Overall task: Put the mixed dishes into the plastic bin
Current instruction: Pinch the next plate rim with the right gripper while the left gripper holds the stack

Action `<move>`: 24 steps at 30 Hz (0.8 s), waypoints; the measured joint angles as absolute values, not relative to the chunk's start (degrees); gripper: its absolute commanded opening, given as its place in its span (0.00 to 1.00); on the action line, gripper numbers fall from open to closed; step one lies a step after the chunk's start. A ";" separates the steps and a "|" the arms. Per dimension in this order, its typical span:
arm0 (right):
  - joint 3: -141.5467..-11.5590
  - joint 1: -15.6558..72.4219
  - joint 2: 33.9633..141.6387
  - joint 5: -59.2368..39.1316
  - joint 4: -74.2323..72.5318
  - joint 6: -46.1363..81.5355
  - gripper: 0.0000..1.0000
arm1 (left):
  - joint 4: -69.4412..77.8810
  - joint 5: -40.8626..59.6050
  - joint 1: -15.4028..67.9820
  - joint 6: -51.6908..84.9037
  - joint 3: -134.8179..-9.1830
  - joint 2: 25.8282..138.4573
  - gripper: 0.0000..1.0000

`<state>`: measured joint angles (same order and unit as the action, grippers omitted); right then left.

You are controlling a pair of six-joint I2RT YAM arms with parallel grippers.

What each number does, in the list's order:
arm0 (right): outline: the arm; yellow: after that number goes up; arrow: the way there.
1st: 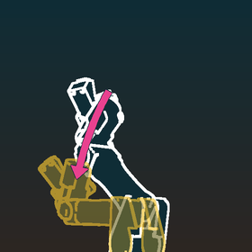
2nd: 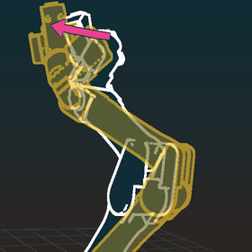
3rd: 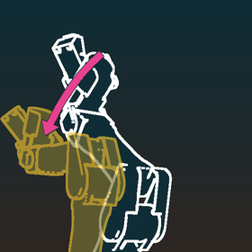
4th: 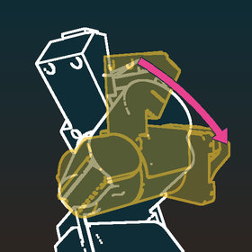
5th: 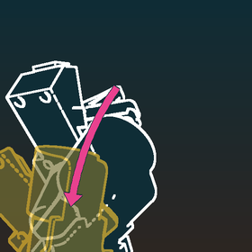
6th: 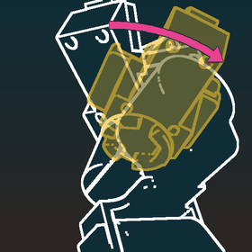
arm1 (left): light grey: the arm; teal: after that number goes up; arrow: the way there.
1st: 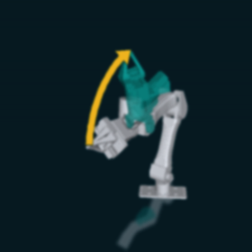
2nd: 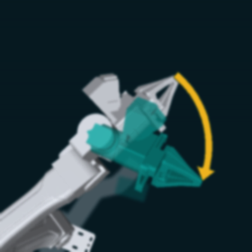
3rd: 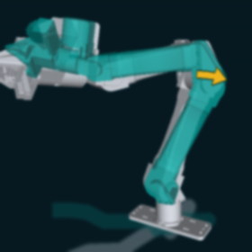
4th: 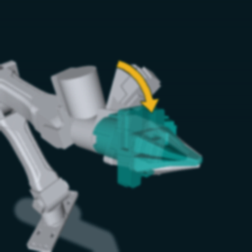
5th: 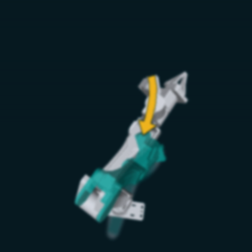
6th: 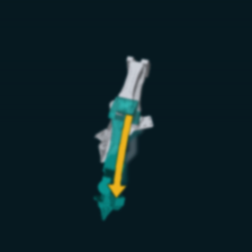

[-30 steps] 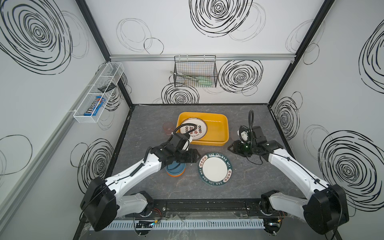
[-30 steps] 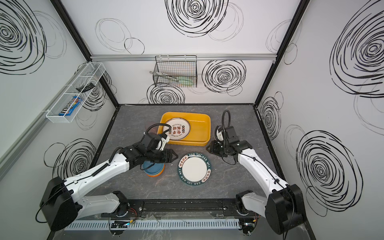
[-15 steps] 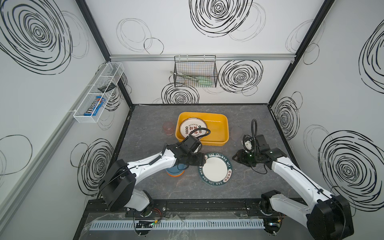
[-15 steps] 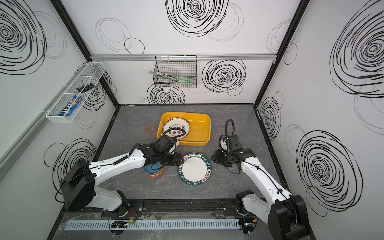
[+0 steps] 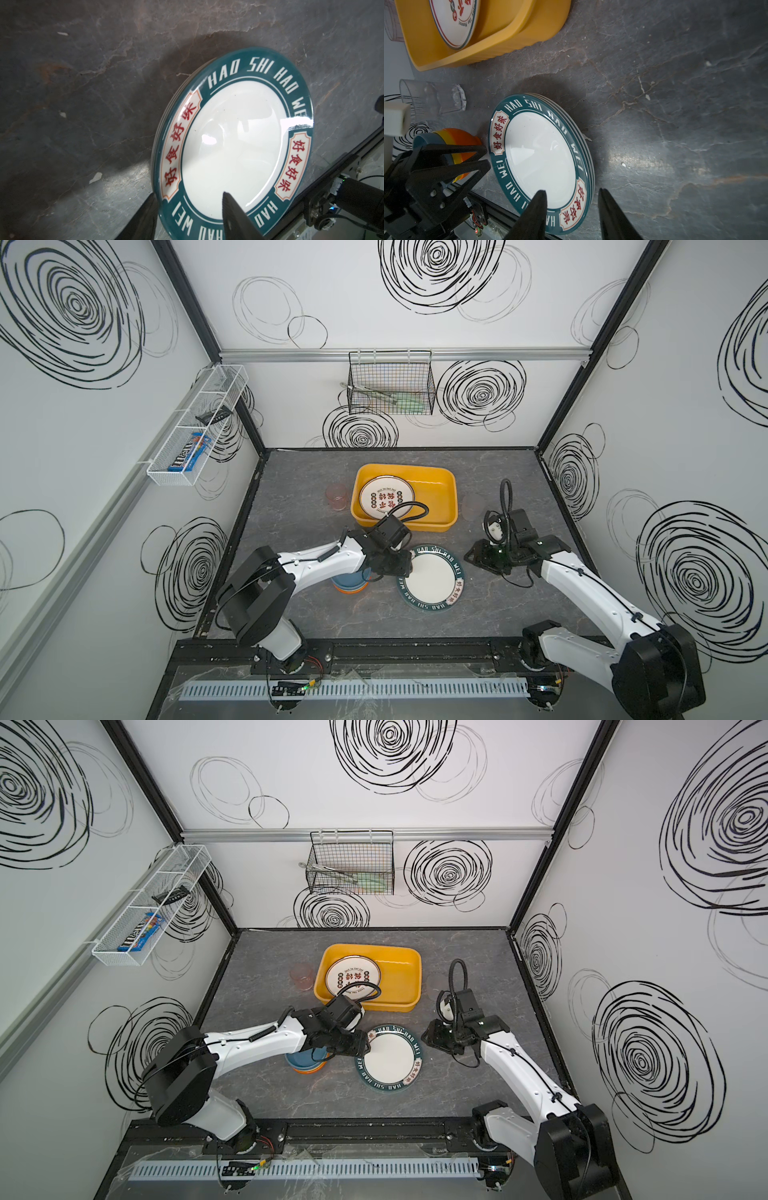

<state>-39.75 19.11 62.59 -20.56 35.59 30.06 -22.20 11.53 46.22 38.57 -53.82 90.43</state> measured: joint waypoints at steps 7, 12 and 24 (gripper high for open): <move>-39.75 19.09 63.16 -20.58 35.59 29.76 0.45 | -21.87 11.53 46.24 38.61 -53.84 90.96 0.51; -39.75 19.09 63.29 -20.58 35.59 29.56 0.45 | -21.71 11.51 46.24 38.61 -53.91 91.44 0.51; -39.75 18.76 63.83 -20.78 35.59 29.45 0.45 | -20.82 12.32 46.24 38.61 -53.91 92.16 0.49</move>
<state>-39.75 18.76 63.83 -20.78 35.59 29.45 -20.82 12.32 46.24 38.61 -53.91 92.16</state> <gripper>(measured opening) 0.449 0.492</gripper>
